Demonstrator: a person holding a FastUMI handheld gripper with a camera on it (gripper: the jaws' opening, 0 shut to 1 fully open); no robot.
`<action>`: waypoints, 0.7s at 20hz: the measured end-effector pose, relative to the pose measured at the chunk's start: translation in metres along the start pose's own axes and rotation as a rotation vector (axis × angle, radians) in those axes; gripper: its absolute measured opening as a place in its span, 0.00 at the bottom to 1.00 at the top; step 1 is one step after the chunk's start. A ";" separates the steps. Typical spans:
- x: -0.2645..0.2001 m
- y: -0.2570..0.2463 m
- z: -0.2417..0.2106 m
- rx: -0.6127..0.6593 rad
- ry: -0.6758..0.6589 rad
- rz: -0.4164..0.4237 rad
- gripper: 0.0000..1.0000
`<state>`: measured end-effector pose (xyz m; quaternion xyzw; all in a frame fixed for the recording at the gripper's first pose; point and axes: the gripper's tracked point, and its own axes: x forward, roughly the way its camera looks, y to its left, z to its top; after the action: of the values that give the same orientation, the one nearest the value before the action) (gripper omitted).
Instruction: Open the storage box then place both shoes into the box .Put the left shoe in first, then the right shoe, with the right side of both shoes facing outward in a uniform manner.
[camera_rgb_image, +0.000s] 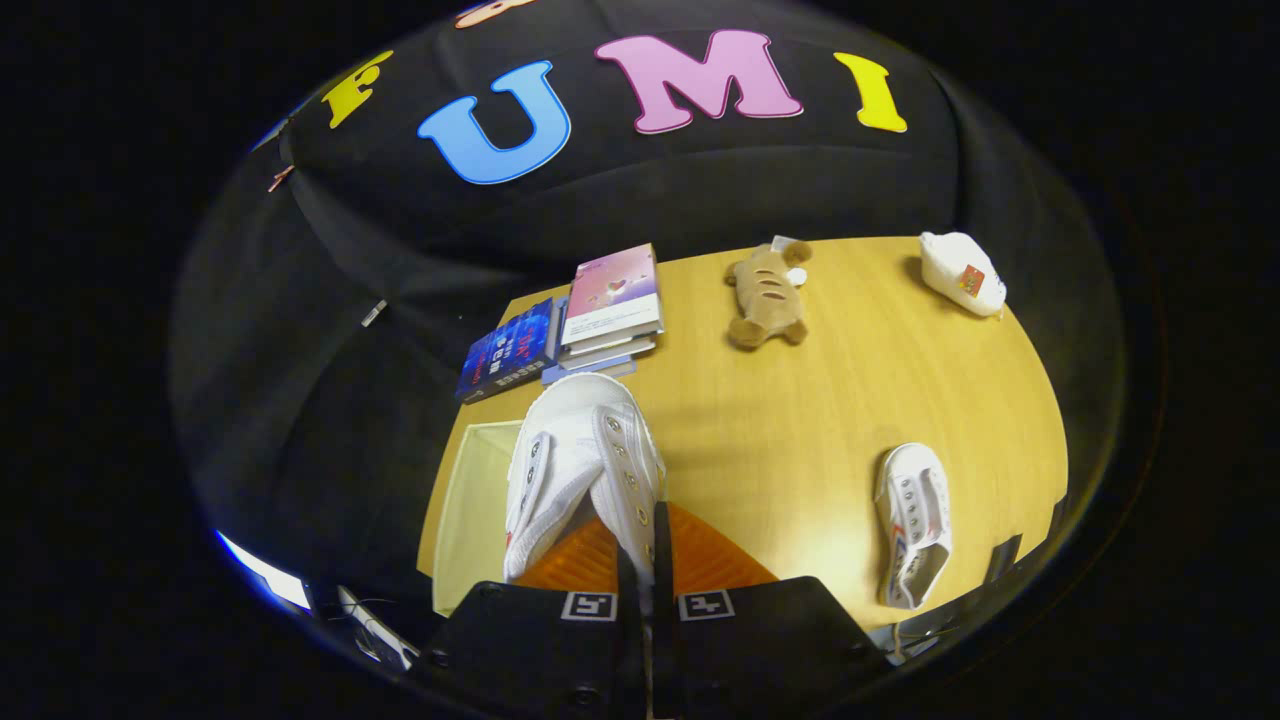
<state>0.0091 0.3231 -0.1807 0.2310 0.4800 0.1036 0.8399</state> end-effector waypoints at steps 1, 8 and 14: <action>0.006 0.016 -0.007 0.011 0.030 0.009 0.08; 0.068 0.069 -0.060 0.024 0.139 -0.063 0.08; 0.106 0.083 -0.073 0.093 0.140 -0.142 0.08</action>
<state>0.0058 0.4584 -0.2527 0.2273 0.5570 0.0375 0.7979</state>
